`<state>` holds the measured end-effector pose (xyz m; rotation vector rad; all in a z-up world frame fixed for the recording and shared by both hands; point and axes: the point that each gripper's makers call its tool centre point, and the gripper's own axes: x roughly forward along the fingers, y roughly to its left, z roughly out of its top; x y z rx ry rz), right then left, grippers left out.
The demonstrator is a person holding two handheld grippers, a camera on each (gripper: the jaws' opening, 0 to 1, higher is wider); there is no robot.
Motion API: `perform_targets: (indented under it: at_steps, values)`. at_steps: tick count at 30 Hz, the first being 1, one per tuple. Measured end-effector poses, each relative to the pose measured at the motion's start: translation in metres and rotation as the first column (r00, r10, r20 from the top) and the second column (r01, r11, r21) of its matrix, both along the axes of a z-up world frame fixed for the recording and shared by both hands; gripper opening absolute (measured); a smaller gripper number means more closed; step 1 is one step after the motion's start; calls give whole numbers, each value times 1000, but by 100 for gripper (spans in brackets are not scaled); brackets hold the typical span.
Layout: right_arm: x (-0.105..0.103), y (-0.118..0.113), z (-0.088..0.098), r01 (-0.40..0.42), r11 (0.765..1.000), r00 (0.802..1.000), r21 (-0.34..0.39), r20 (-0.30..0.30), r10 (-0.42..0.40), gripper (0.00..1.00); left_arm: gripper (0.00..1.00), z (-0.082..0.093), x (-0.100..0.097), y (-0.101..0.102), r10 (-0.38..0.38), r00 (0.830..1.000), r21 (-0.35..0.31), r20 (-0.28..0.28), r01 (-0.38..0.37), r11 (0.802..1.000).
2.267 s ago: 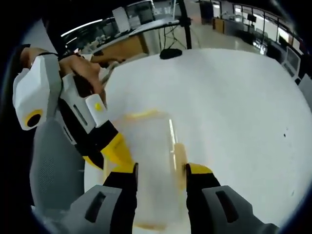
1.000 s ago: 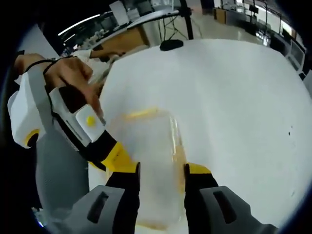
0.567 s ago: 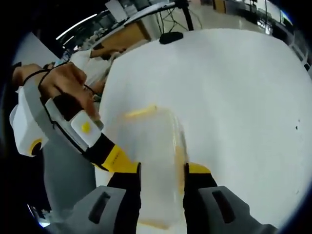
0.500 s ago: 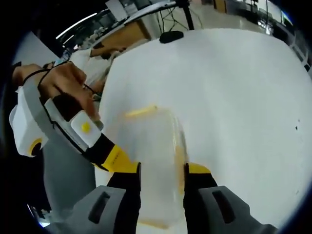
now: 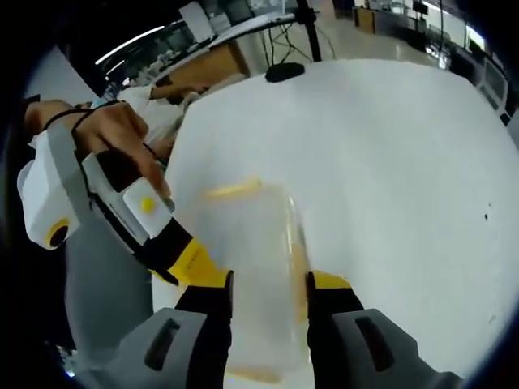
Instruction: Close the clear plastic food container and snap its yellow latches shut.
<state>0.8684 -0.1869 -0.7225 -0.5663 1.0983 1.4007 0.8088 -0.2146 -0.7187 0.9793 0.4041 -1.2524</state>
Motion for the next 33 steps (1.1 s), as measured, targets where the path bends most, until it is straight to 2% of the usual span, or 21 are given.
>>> perform_targets:
  at_steps: [10,16,25,33]
  values:
    - [2,0,3,49,999,998,21,49,-50,33,27,4,1,-2,39,998,-40,-58,-42,998]
    - [5,3,12,126,988,989,89,72,-133,34,29,5,2,4,88,993,-49,-78,-92,995]
    - [8,-5,26,183,970,970,157,130,-204,36,37,19,6,16,168,980,-116,-109,-180,977]
    - [6,-18,36,216,954,952,209,170,-253,40,44,26,13,34,243,957,-154,-157,-267,951]
